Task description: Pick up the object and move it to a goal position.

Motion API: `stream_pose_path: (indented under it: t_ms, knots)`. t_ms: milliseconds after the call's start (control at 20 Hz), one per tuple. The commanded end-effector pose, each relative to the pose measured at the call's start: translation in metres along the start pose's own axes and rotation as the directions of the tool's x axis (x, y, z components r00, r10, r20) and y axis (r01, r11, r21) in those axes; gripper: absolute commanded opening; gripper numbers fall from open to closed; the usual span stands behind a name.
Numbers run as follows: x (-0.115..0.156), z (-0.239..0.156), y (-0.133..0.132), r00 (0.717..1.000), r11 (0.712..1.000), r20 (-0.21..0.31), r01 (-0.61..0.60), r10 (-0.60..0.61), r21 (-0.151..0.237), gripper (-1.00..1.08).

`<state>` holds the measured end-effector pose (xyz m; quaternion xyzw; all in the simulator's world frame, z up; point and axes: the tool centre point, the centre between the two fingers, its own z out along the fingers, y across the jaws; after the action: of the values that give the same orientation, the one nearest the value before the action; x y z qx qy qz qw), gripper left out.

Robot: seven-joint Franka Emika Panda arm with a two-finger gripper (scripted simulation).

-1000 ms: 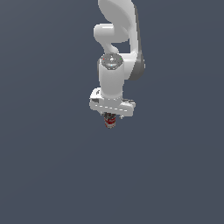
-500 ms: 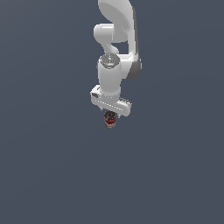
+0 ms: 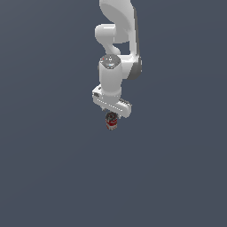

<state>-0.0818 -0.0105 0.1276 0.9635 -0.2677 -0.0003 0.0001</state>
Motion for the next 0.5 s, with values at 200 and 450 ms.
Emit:
stream_pose_path:
  t_ms: [200, 450]
  knots:
    - [0.0, 0.008, 0.0, 1.0, 1.0, 0.0, -0.001, 0.001, 0.0, 1.0]
    - [-0.001, 0.031, 0.001, 1.0, 1.0, -0.001, -0.003, 0.003, 0.0, 1.0]
